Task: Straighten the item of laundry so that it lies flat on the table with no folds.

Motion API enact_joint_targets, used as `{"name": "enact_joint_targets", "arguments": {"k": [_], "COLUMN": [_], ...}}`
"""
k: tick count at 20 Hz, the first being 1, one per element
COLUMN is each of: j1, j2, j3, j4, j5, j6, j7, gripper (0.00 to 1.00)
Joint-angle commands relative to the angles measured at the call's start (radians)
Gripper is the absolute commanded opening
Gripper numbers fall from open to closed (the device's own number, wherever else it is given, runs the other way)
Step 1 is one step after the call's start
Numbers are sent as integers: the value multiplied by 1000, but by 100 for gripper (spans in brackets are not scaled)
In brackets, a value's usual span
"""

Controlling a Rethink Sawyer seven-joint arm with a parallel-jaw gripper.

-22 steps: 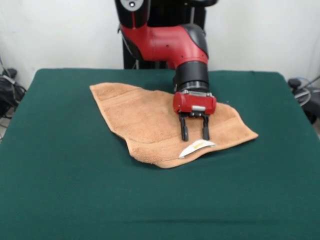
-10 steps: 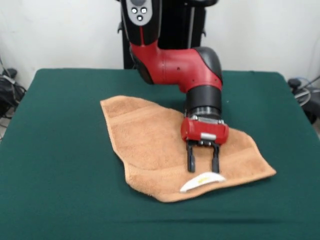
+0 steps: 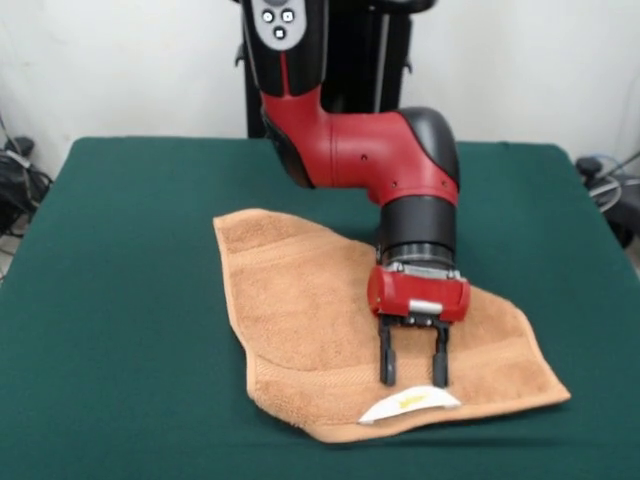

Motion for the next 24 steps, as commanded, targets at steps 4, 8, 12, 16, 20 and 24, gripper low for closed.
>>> {"name": "enact_joint_targets", "arguments": {"k": [4,8,12,16,20,24], "j1": [-5,8,18,16,-1,-18], "j2": [99,-3,-92,-155,-167,-172], "j3": [88,66,51,45,50,51], "j4": [-43,123,218,260,263,258], "j5": [227,326,389,414,364,309], "j6": [482,535,628,732,738,736], "j7": [201,218,209,208,222,227], "gripper": [100,100,100,100,100,100]}}
